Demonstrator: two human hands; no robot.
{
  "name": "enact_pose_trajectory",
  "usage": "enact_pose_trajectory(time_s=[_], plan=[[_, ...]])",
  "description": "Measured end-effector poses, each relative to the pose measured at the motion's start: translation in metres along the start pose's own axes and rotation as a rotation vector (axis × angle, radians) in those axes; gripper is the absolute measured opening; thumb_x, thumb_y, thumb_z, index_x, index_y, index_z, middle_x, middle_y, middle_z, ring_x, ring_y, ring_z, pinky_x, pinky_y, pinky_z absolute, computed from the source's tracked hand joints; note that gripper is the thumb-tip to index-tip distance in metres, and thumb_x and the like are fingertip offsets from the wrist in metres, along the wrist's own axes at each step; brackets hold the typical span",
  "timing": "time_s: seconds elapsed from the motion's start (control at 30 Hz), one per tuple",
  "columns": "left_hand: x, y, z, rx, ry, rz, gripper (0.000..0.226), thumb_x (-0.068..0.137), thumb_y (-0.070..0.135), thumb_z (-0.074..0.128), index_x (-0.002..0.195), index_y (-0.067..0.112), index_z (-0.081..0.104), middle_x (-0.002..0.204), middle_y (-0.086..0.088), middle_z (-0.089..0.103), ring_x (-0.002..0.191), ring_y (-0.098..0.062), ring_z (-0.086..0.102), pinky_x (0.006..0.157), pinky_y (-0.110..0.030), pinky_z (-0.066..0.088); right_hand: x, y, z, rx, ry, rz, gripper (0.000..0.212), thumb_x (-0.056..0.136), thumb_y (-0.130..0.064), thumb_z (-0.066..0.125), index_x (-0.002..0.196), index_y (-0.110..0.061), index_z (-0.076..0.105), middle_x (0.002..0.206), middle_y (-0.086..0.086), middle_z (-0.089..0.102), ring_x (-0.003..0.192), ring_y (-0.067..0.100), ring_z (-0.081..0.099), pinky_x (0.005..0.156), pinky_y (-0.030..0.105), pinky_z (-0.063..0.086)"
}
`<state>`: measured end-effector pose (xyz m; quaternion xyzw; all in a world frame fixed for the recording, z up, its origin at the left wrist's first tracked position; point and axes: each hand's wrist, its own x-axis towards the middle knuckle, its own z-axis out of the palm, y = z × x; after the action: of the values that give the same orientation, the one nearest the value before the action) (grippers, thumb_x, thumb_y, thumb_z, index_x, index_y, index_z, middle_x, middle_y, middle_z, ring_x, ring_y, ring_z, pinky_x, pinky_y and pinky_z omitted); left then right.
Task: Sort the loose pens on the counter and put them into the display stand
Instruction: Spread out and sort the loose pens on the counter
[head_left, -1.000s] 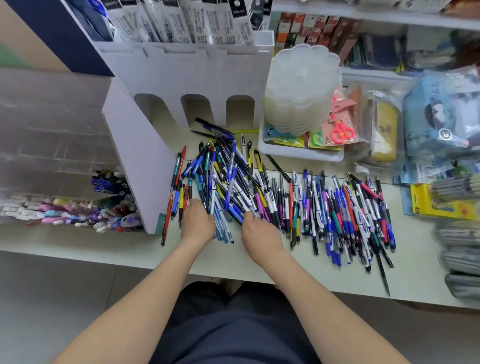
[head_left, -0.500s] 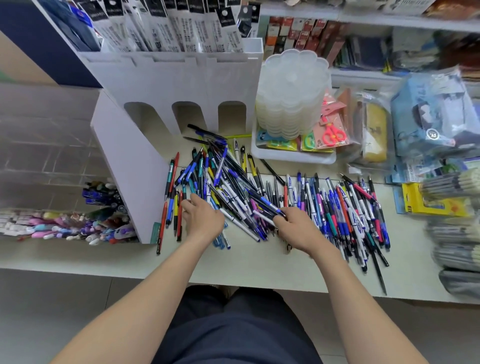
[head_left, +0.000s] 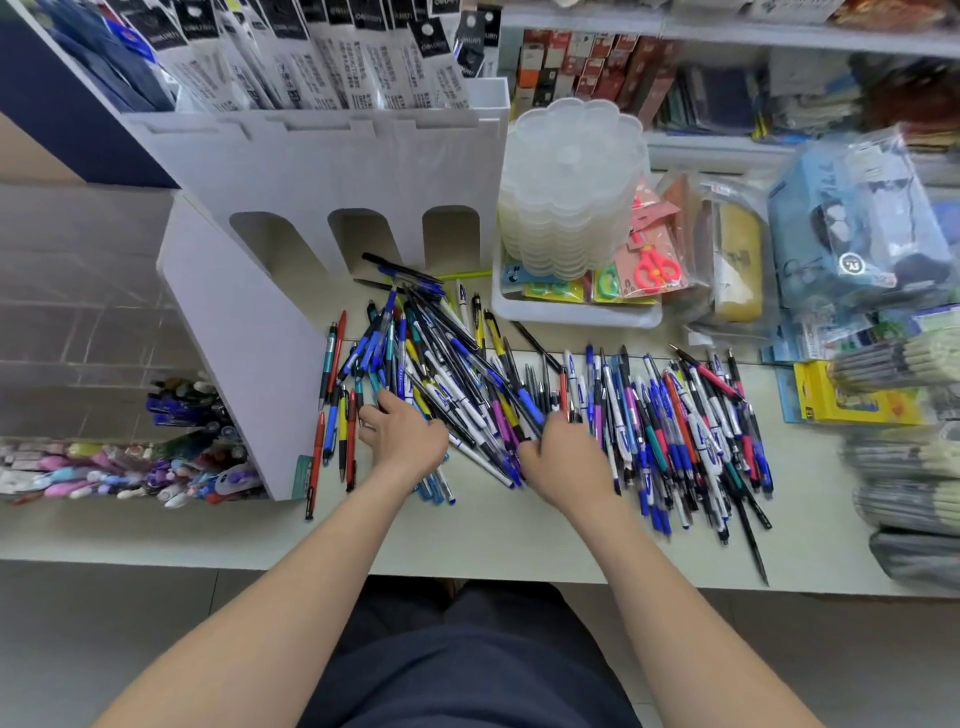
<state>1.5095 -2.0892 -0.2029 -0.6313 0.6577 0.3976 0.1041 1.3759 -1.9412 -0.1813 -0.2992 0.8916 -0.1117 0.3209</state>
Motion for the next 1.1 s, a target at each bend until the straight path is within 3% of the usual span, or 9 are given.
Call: enact_pose_trajectory(time_s=[0.2, 0.3, 0.37, 0.43, 0.5, 0.73, 0.9, 1.0, 1.1], plan=[[0.0, -0.002, -0.003, -0.016, -0.001, -0.008, 0.089, 0.096, 0.025, 0.066, 0.161, 0.004, 0.009, 0.157, -0.018, 0.019, 0.143, -0.043, 0.026, 0.115, -0.052, 0.04, -0.008, -0.01, 0.013, -0.22, 0.095, -0.041, 0.026, 0.103, -0.028, 0.062, 0.116, -0.006, 0.057, 0.111, 0.012, 0.062, 0.093, 0.032, 0.067, 0.068, 0.035, 0.043], [0.0, -0.004, -0.003, -0.051, 0.004, -0.038, 0.097, 0.094, 0.027, 0.07, 0.163, 0.005, 0.005, 0.158, -0.018, 0.017, 0.144, -0.043, 0.026, 0.116, -0.053, 0.04, 0.002, -0.009, 0.008, -0.281, 0.115, -0.088, 0.029, 0.106, -0.035, 0.058, 0.111, -0.007, 0.061, 0.108, 0.011, 0.064, 0.085, 0.029, 0.063, 0.067, 0.033, 0.042], [0.0, -0.006, -0.003, -0.069, 0.005, -0.072, 0.1, 0.094, 0.03, 0.071, 0.163, 0.005, 0.004, 0.158, -0.019, 0.018, 0.144, -0.043, 0.027, 0.117, -0.053, 0.04, 0.017, -0.008, 0.004, -0.199, 0.195, -0.152, 0.024, 0.107, -0.027, 0.054, 0.112, -0.006, 0.063, 0.106, 0.011, 0.065, 0.085, 0.025, 0.059, 0.07, 0.035, 0.049], [0.001, -0.006, -0.004, -0.067, -0.004, -0.083, 0.098, 0.093, 0.034, 0.072, 0.161, 0.004, 0.008, 0.156, -0.019, 0.019, 0.142, -0.041, 0.029, 0.113, -0.051, 0.043, 0.039, -0.008, -0.001, -0.155, 0.257, -0.229, 0.023, 0.105, -0.013, 0.052, 0.123, -0.002, 0.062, 0.115, 0.014, 0.065, 0.101, 0.027, 0.061, 0.088, 0.039, 0.055], [0.002, -0.006, -0.004, -0.055, -0.019, -0.071, 0.098, 0.093, 0.035, 0.073, 0.16, 0.003, 0.009, 0.155, -0.018, 0.019, 0.141, -0.04, 0.03, 0.107, -0.047, 0.043, 0.062, -0.011, -0.008, -0.189, 0.285, -0.254, 0.033, 0.1, 0.0, 0.052, 0.133, 0.001, 0.058, 0.123, 0.017, 0.063, 0.112, 0.032, 0.058, 0.098, 0.041, 0.052], [0.005, -0.008, -0.005, -0.02, -0.047, -0.045, 0.1, 0.09, 0.036, 0.077, 0.159, 0.004, 0.012, 0.152, -0.016, 0.02, 0.14, -0.039, 0.03, 0.104, -0.045, 0.043, 0.105, -0.022, -0.015, -0.504, 0.256, -0.194, 0.029, 0.09, 0.006, 0.06, 0.117, -0.006, 0.063, 0.119, 0.013, 0.062, 0.111, 0.032, 0.057, 0.09, 0.04, 0.047], [0.005, -0.007, -0.007, 0.006, -0.058, -0.029, 0.097, 0.092, 0.031, 0.075, 0.159, 0.003, 0.01, 0.15, -0.015, 0.019, 0.137, -0.038, 0.032, 0.094, -0.04, 0.041, 0.115, -0.027, -0.016, -0.462, 0.247, -0.118, 0.025, 0.093, 0.005, 0.059, 0.113, -0.005, 0.068, 0.114, 0.014, 0.066, 0.108, 0.035, 0.061, 0.089, 0.041, 0.047], [0.004, -0.005, -0.009, -0.002, -0.051, -0.04, 0.095, 0.092, 0.03, 0.075, 0.158, 0.003, 0.012, 0.15, -0.016, 0.02, 0.135, -0.038, 0.034, 0.097, -0.043, 0.046, 0.111, -0.026, -0.017, -0.454, 0.3, -0.211, 0.016, 0.092, 0.001, 0.064, 0.106, -0.007, 0.066, 0.104, 0.012, 0.067, 0.098, 0.033, 0.062, 0.082, 0.041, 0.046], [0.002, -0.006, -0.01, -0.036, -0.019, -0.042, 0.093, 0.092, 0.026, 0.076, 0.158, 0.004, 0.014, 0.152, -0.017, 0.022, 0.139, -0.037, 0.032, 0.102, -0.043, 0.045, 0.096, -0.018, -0.017, -0.415, 0.488, -0.44, 0.014, 0.09, -0.002, 0.072, 0.099, -0.011, 0.065, 0.091, 0.006, 0.064, 0.084, 0.027, 0.057, 0.072, 0.037, 0.045]])
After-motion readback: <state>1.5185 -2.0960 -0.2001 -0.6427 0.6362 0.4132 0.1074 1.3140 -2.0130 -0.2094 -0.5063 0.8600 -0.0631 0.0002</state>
